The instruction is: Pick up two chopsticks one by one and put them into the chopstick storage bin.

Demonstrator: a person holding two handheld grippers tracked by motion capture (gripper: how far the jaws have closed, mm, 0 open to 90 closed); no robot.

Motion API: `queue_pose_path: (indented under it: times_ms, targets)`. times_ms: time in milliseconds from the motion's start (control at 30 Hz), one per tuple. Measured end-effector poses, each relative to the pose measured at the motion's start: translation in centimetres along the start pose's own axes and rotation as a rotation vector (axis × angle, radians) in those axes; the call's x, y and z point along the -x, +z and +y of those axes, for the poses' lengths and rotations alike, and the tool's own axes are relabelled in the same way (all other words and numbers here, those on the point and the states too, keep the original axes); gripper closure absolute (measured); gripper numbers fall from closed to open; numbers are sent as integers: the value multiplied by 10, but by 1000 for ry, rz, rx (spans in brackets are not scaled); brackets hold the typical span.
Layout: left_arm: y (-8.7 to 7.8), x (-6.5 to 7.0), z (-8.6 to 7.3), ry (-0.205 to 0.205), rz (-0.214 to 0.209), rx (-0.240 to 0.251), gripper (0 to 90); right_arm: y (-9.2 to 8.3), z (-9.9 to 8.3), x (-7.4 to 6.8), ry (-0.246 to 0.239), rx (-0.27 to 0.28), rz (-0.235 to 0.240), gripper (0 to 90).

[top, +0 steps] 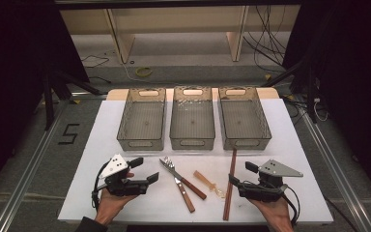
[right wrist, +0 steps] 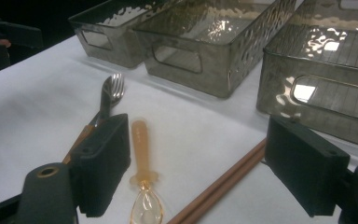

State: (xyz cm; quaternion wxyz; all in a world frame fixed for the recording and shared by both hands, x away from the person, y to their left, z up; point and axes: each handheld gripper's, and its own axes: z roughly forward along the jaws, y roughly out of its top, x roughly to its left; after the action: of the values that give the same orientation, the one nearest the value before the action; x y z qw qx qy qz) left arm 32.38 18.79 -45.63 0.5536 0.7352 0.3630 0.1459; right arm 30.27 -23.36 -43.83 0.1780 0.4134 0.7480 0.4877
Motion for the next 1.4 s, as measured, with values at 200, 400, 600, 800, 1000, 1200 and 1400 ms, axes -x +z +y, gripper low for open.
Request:
queue_pose_path:
  times_ms: [200, 400, 600, 800, 1000, 1200, 1400]
  targets:
    - [0, 0, 0, 0, 1, -2, 156, 1, 3, -1, 5, -31, -12, 245]
    - [1, 0, 0, -4, 1, -4, 156, 2, 12, -7, -30, -113, -75, 266]
    - [1, 0, 0, -5, 3, -2, 156, 1, 29, -5, -35, -241, -119, 285]
    - [0, -1, 0, 0, 6, -1, 156, 9, 34, -6, -59, -347, -157, 295]
    - [1, -1, 0, -3, 8, -3, 156, 22, 32, -11, -94, -464, -146, 329]
    - [0, -1, 0, 0, 8, -3, 156, 36, 28, -12, -115, -554, -152, 359]
    - [1, -1, 0, -3, 9, -3, 156, 47, 23, -7, -100, -611, -156, 391]
